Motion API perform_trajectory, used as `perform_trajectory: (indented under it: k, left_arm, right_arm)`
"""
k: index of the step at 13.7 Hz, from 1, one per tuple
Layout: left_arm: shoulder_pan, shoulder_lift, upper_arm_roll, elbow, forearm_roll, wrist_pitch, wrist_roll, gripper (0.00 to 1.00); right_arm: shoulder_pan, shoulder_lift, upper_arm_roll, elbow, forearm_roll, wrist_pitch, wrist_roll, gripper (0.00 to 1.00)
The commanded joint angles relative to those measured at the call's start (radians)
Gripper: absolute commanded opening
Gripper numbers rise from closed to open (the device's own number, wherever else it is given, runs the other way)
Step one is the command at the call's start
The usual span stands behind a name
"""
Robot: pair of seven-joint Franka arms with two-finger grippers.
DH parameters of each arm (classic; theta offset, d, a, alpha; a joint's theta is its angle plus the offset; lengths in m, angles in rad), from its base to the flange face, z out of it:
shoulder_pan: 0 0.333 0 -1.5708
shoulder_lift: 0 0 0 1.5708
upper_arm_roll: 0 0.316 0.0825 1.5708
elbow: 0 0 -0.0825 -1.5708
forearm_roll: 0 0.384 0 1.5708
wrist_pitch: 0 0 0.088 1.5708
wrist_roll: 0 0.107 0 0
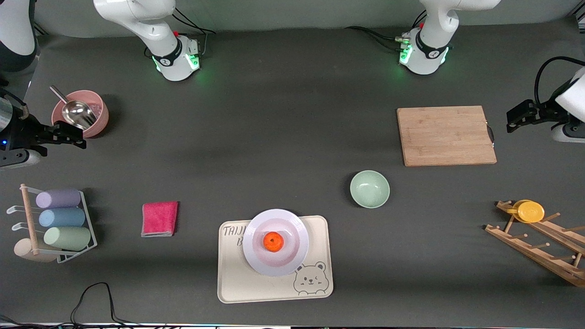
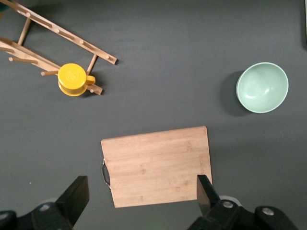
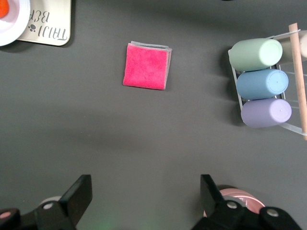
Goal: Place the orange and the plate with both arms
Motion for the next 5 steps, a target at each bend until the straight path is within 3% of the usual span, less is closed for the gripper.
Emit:
perform_trajectory:
  k: [1, 5]
  left_arm:
    - [-0.007, -0.010, 0.002, 0.041, -0.006, -0.085, -0.004, 1.00]
    - [-0.008, -0.002, 0.003, 0.064, -0.006, -0.085, -0.001, 1.00]
  right_arm:
    - [-0.008, -0.025, 0.010, -0.015, -0.014, -0.011, 0.032, 1.00]
    - [-0.009, -0.025, 0.007, -0.017, 0.014, -0.013, 0.047, 1.00]
